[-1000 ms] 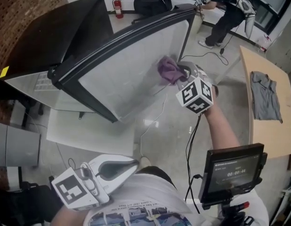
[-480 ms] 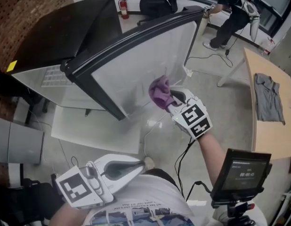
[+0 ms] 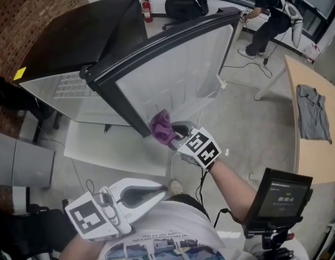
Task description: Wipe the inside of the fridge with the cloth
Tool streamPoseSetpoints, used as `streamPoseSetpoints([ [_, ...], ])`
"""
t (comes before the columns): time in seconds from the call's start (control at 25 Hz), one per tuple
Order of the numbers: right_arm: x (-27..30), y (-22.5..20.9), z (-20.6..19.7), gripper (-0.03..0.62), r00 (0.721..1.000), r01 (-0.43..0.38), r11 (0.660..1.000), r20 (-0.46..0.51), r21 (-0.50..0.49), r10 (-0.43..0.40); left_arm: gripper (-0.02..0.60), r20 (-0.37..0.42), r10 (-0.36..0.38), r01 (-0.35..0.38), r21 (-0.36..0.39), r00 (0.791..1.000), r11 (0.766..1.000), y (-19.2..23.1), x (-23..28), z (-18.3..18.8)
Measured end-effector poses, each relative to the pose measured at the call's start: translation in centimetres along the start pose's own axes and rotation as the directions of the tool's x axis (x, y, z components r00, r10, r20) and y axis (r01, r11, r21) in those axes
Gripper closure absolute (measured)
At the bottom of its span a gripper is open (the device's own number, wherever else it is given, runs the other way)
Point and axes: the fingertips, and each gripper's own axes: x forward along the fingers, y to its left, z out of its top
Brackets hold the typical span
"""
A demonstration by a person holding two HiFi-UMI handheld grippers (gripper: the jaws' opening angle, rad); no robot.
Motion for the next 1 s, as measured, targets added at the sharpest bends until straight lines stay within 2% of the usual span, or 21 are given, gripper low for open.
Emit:
streamPoseSetpoints([
  [0.28,0.9,-1.5,-1.4,0.516,1.000,0.010,1.000,-0.020,0.027,-0.009,0.575,-0.001,0.018,-0.018,-0.009,1.000,1.000,0.3,-0.2,0.0],
  [1.0,-3.0,-13.1,-4.4,0.516,0.977,0.203,0.979,-0.065,0.023,-0.201,0.575,-0.012,0.022,-0.023,-0.018,1.000,1.000,0.8,1.8,0.1],
])
